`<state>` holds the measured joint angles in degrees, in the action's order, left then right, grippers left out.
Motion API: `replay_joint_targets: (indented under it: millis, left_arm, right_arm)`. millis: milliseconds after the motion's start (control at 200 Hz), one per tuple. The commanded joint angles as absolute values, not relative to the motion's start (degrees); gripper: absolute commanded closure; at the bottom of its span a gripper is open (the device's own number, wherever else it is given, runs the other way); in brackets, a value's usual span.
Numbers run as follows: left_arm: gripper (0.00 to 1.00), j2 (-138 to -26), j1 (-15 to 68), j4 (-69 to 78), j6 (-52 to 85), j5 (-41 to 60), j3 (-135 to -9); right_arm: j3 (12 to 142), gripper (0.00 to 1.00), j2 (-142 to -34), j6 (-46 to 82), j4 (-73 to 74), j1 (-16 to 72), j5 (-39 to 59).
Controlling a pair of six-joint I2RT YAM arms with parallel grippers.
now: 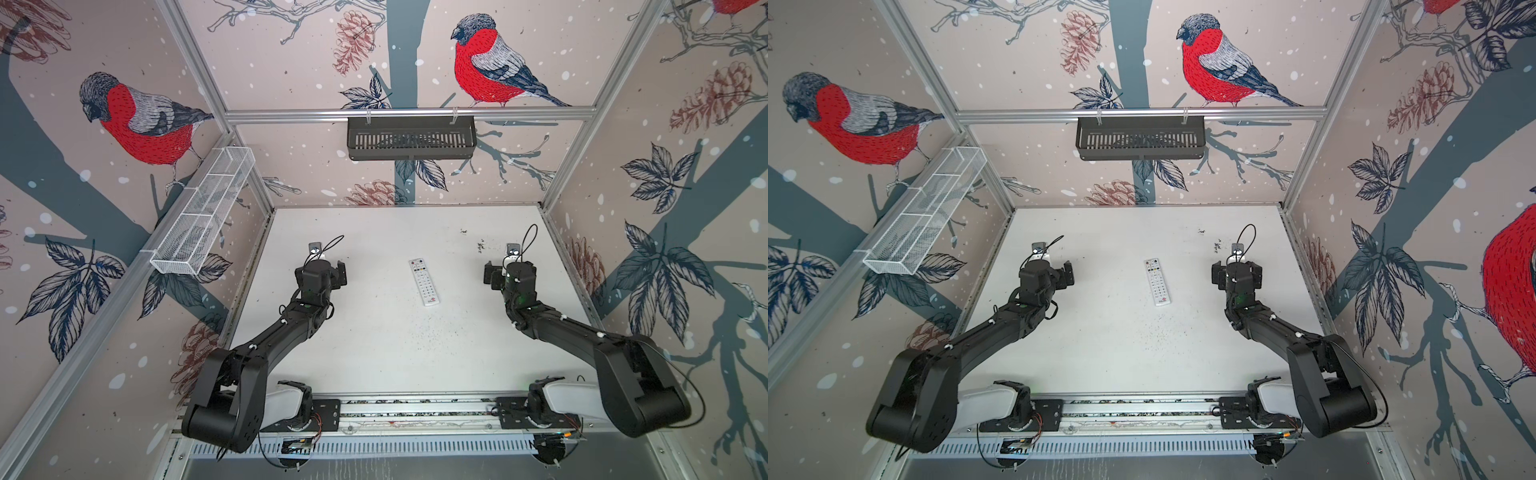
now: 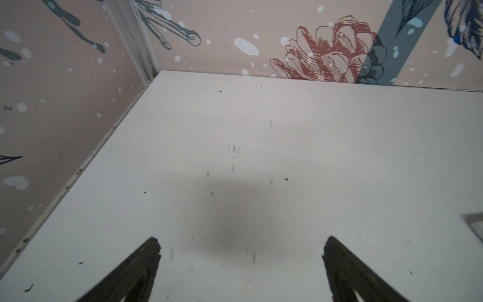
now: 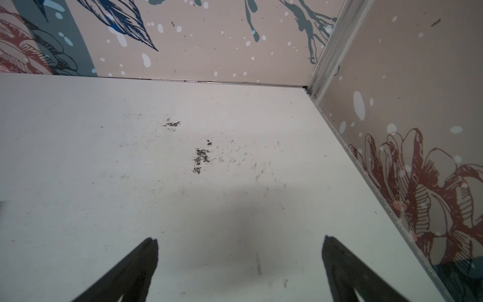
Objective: Load the batteries into the remote control
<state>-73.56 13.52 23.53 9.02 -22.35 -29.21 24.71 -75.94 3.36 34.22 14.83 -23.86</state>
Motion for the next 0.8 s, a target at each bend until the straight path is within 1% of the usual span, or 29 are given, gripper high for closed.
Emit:
replay_joint_targets:
  millis: [0, 140, 245, 305, 345, 430, 495, 665, 795]
  left_arm:
    - [0.03, -75.02, 12.64, 35.93, 6.80, -30.51, -26.09]
    - [0.03, -77.17, 10.91, 44.48, 6.18, -30.92, -21.19]
    - [0.03, -79.38, 9.79, 54.15, 3.89, -27.22, -17.57]
    - [0.03, -79.57, 9.49, 52.20, 3.46, -25.50, -18.61]
    - [0.03, -80.20, 9.26, 54.73, 3.26, -25.01, -18.09]
    - [0.03, -80.32, 9.27, 55.21, 3.02, -24.28, -18.02]
    - [0.03, -80.74, 9.03, 56.10, 2.07, -24.55, -18.02]
    - [0.03, -81.12, 8.08, 60.85, 1.02, -25.46, -16.56]
    - [0.03, -81.62, 6.28, 58.09, 2.57, -23.43, -18.12]
  right_arm:
    - [23.50, 0.01, -76.96, 1.29, 45.67, 14.37, -27.37]
    - [23.11, 0.01, -77.38, 0.13, 46.95, 14.28, -27.86]
    - [20.36, 0.01, -78.73, -0.64, 52.07, 14.09, -30.04]
    - [19.60, 0.01, -80.39, -0.80, 54.54, 13.53, -30.23]
    - [19.85, 0.00, -81.23, -0.64, 54.55, 13.24, -30.08]
    - [19.91, 0.00, -82.13, -0.10, 54.77, 12.95, -29.99]
    - [18.37, 0.00, -82.44, -0.27, 58.03, 12.57, -30.15]
    - [14.84, 0.01, -79.66, 1.19, 61.80, 10.71, -28.87]
    - [12.39, 0.01, -77.73, 1.91, 65.80, 9.67, -29.67]
